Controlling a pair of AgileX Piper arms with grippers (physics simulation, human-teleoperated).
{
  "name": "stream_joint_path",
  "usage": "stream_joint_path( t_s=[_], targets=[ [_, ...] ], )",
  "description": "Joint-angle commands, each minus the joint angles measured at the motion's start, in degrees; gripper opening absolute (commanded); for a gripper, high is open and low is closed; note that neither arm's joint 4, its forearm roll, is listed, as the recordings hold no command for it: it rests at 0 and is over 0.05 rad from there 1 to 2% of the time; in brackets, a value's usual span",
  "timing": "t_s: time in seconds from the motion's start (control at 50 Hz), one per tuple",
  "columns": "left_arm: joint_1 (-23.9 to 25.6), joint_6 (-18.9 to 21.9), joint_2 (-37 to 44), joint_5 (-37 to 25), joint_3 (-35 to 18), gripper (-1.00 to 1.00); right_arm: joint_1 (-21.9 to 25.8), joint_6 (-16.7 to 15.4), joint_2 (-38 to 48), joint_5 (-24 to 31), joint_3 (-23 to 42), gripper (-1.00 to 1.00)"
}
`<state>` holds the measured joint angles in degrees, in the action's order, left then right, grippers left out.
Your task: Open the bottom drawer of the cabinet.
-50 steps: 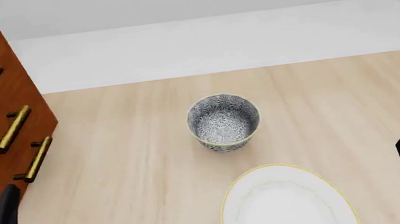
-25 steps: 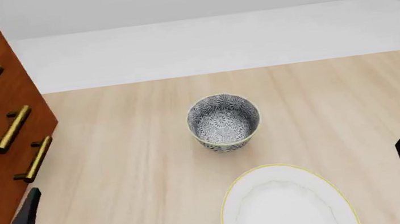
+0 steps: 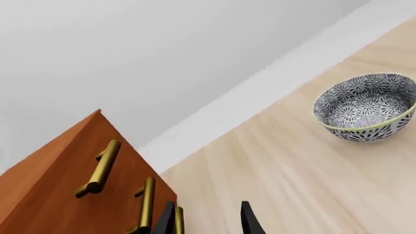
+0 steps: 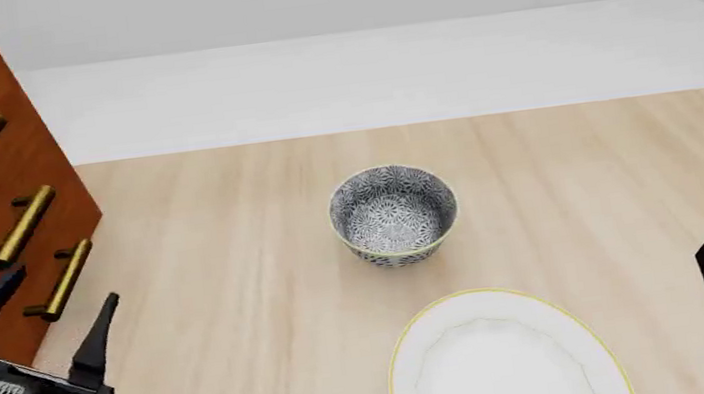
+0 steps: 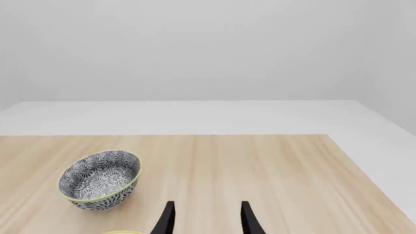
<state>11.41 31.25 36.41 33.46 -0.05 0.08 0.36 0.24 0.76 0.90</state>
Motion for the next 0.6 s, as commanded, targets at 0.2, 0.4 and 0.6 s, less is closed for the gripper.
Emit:
stream_joint_path(
  t_s=[0.2,0.4,0.6],
  targets=[
    [-0.8,9.3,38.8,36.0,0.0,1.0,0.0,0.0,-0.1,0.2,0.1,1.0],
    [-2.8,15.4,41.9,36.4,0.0,1.0,0.0,0.0,-0.1,0.3,0.3,1.0],
    [-4.8,20.4,43.9,36.4,0.0,1.0,0.0,0.1,0.0,0.0,0.0,1.0]
  ],
)
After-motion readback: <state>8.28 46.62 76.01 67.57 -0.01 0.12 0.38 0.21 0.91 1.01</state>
